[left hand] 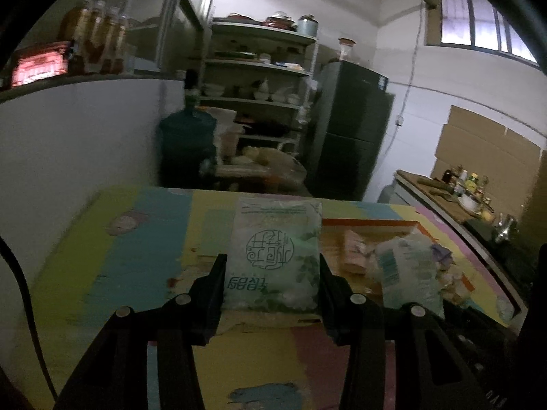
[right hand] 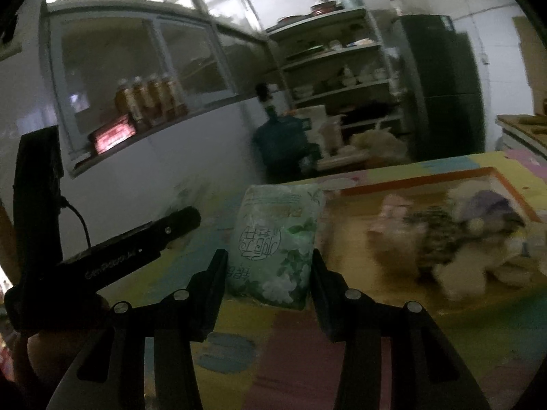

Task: Organize soft objects
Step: 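Carry the tissue pack held in both tools over the tray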

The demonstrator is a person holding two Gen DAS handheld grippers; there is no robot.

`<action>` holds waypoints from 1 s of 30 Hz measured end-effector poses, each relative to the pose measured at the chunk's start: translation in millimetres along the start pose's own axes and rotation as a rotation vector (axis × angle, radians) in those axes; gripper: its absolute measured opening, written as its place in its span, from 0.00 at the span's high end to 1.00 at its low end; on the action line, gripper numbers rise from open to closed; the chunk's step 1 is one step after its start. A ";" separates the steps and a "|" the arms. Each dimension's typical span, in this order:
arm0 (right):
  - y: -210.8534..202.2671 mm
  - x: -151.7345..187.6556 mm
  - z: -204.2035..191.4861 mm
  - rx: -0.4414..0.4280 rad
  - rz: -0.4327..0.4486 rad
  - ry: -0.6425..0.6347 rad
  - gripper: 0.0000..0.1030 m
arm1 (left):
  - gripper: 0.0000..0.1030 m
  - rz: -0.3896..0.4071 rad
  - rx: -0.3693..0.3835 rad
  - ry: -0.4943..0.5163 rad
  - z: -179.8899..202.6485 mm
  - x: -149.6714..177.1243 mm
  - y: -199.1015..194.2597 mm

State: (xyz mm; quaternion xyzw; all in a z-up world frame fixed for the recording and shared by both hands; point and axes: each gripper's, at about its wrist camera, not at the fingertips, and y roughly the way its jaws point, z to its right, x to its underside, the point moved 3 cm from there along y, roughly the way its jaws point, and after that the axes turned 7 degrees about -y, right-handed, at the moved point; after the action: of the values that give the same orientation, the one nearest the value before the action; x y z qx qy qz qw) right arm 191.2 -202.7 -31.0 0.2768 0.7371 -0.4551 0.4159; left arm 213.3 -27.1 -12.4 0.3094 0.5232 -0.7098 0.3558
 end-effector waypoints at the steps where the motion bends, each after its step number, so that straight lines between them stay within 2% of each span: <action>1: -4.1 0.5 6.1 0.019 0.002 0.005 0.54 | 0.54 -0.005 0.013 0.000 6.2 1.3 3.6; 6: -27.7 -0.7 37.8 0.122 0.024 0.021 0.54 | 0.54 -0.026 0.076 0.010 33.4 4.0 21.2; 11: -44.4 -2.5 69.4 0.188 0.049 0.056 0.54 | 0.54 -0.038 0.112 0.027 56.3 2.8 35.0; 30: -72.9 -10.5 157.4 0.323 0.101 0.130 0.54 | 0.54 -0.083 0.164 0.091 128.9 -0.6 86.1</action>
State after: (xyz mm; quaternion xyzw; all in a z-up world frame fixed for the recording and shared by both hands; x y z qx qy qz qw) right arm 195.9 -376.4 -27.5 0.4059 0.6648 -0.5272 0.3397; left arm 276.4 -168.3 -23.3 0.3476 0.4914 -0.7497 0.2751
